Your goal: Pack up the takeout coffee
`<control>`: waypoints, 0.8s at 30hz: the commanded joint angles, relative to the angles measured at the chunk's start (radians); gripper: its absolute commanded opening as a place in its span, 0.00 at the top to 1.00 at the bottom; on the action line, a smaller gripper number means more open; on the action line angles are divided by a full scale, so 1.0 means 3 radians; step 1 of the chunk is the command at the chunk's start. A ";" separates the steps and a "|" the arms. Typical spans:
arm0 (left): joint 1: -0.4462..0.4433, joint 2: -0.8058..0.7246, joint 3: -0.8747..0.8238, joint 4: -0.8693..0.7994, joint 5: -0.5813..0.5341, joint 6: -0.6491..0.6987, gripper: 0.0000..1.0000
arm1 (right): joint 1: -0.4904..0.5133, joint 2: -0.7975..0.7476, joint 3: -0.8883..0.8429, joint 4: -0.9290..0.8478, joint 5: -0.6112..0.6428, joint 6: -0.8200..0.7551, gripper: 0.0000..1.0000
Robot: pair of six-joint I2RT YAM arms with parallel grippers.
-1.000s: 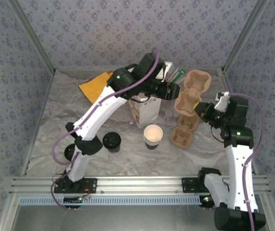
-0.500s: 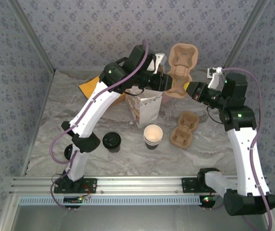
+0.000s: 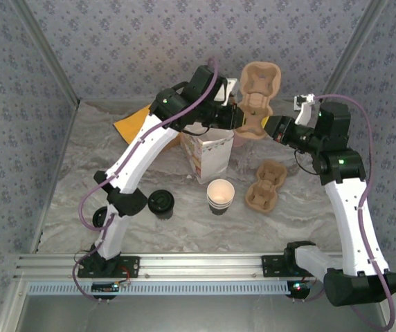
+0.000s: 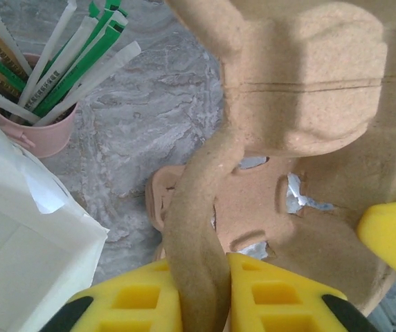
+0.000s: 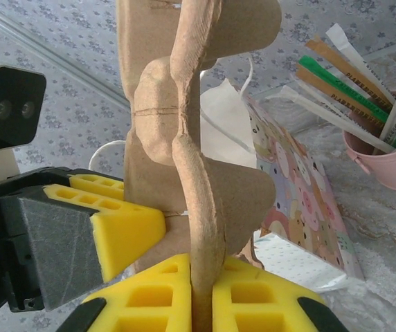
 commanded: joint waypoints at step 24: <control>-0.0083 -0.0004 0.0026 0.0084 -0.0170 0.0038 0.93 | 0.0248 0.0432 0.0355 -0.0522 0.0794 -0.0225 0.59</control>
